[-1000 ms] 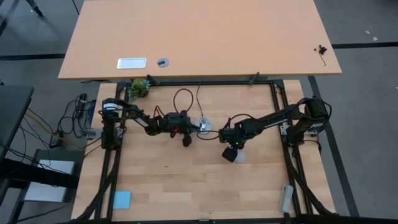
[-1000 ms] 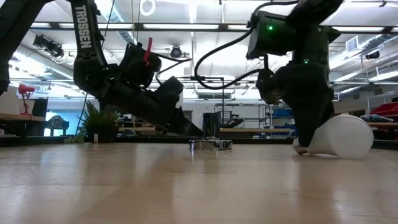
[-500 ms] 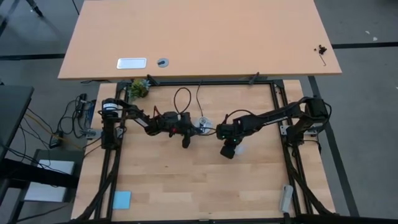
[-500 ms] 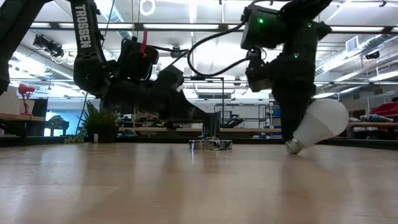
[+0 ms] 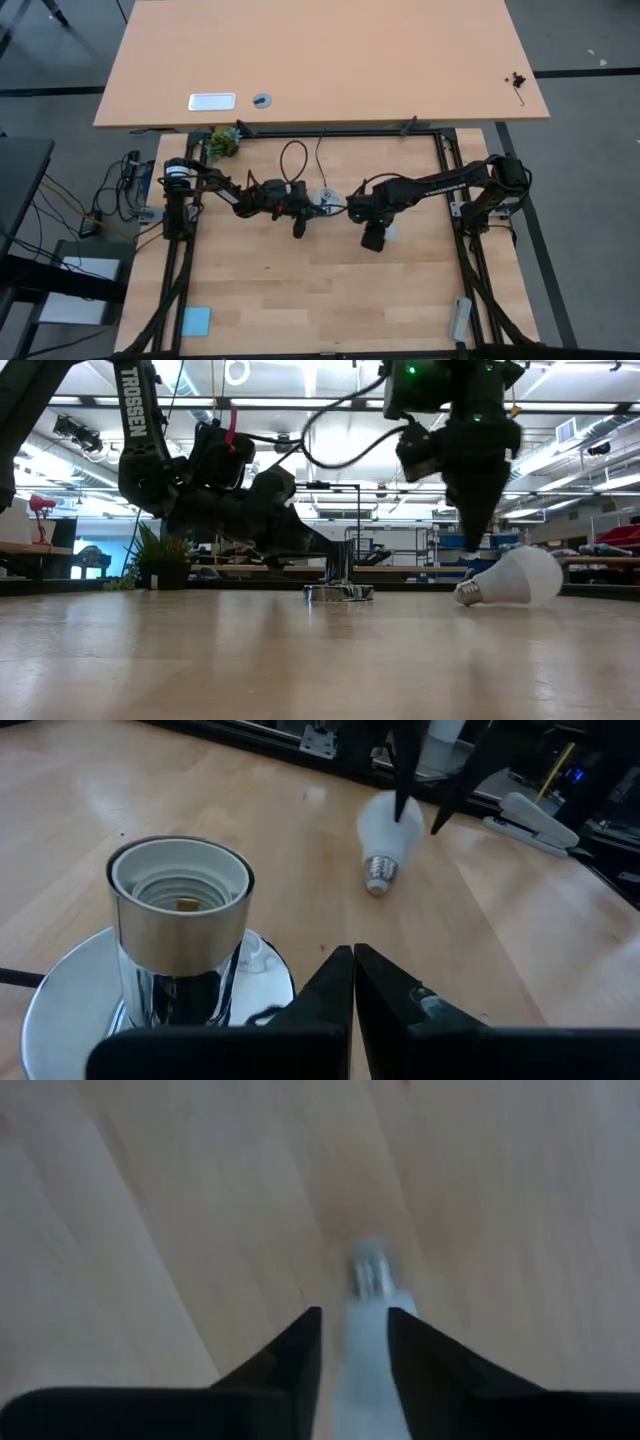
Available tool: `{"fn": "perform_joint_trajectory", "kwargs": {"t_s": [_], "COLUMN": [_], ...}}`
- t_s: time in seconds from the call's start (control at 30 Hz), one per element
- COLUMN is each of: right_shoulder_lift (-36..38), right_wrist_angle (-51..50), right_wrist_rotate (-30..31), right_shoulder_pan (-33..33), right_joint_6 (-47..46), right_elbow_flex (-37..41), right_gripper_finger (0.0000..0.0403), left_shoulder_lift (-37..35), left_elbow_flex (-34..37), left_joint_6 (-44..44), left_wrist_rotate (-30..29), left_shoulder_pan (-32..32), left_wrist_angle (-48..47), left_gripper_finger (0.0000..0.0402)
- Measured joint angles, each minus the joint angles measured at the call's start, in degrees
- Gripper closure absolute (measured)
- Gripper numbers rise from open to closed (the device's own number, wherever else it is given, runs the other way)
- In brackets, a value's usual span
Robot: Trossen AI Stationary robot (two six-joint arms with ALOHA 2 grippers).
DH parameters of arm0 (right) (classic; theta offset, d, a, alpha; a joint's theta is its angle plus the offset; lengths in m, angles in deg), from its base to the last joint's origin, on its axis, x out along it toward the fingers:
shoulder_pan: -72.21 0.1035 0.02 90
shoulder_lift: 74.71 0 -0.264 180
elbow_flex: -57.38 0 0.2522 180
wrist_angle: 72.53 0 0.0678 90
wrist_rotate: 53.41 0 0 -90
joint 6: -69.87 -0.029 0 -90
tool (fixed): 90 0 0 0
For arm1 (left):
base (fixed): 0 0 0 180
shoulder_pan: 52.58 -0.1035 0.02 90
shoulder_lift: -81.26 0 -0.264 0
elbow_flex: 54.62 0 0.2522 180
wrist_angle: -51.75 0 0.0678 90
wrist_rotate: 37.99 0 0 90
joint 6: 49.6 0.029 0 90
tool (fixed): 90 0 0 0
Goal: Screw lightbulb
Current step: Insert the white lightbulb into the silver lamp
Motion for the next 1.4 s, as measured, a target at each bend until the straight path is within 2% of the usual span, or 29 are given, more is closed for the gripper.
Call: {"fn": "perform_joint_trajectory", "kwargs": {"t_s": [0.27, 0.43, 0.57, 0.73, 0.87, 1.03, 1.4], "right_shoulder_lift": [0.0, 0.0, 0.0, 0.0, 0.1, 0.1, 0.1], "right_wrist_angle": [-0.5, 2.5, 5.6, 6.7, 6.9, 6.7, 6.7], "right_wrist_rotate": [1.6, 2.7, 2.8, 4.6, 4.7, 5.9, 8.7], "right_shoulder_pan": [0.0, -0.1, -0.2, -0.2, -0.2, -0.2, 0.4], "right_joint_6": [12.5, 17.2, 19.5, 19.4, 19.4, 19.1, 19.1], "right_elbow_flex": [3.0, 7.2, 10.5, 12.4, 12.6, 11.5, -0.1], "right_gripper_finger": [0.0173, 0.0143, 0.0134, 0.0147, 0.0186, 0.0235, 0.0240], "left_shoulder_lift": [0.0, 0.0, 0.0, 0.0, 0.0, 0.0, 0.0], "left_elbow_flex": [0.0, 0.0, 0.0, 0.0, 0.0, -1.2, -8.5], "left_joint_6": [0.1, 0.1, 0.1, 0.1, -1.5, -4.5, -4.3], "left_wrist_rotate": [0.3, 0.7, 0.7, 0.9, 1.5, 6.7, 7.5], "left_shoulder_pan": [0.0, 0.0, 0.0, 0.0, 0.0, 0.6, 3.9], "left_wrist_angle": [-0.4, -0.4, -0.5, -0.5, -0.4, -0.4, -0.3], "left_gripper_finger": [0.0383, 0.0383, 0.0383, 0.0383, 0.0383, 0.0383, 0.0361]}}
